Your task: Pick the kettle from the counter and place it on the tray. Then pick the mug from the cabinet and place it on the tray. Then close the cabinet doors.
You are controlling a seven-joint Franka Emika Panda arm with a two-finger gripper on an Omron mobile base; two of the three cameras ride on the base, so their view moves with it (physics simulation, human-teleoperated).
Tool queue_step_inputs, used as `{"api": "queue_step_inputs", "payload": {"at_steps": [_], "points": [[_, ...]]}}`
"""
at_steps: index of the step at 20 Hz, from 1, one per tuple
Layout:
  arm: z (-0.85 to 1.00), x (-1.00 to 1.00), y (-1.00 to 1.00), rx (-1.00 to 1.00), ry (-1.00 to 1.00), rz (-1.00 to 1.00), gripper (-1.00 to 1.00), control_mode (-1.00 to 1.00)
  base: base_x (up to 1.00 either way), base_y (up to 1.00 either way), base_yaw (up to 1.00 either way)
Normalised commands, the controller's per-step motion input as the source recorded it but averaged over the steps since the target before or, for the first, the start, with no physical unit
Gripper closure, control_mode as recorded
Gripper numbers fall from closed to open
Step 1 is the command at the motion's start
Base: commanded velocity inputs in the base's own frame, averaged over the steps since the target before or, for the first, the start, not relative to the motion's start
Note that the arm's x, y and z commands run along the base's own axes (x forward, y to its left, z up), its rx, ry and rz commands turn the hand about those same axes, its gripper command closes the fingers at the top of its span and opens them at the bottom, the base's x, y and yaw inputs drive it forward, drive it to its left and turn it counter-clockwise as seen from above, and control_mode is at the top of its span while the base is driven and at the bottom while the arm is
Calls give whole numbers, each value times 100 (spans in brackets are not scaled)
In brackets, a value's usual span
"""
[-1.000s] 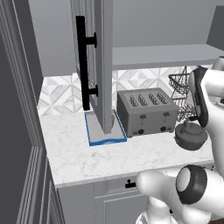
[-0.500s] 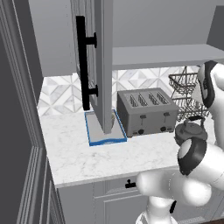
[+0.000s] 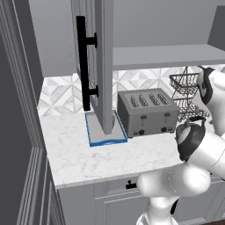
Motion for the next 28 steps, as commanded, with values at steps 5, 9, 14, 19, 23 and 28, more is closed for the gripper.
{"api": "queue_step_inputs", "payload": {"at_steps": [5,9,14,19,23,28], "points": [[-29,26,-1,2,1,-18,-100,-100,0,0,0],[-11,37,-15,4,1,-11,-100,-100,0,0,0],[-16,36,-19,2,2,-6,-100,-100,0,0,0],[-20,28,-18,0,1,-3,-100,-100,0,0,0],[-16,26,-12,0,1,0,-100,-100,0,0,0],[-17,10,-2,0,1,-1,-100,-100,0,0,0]]}}
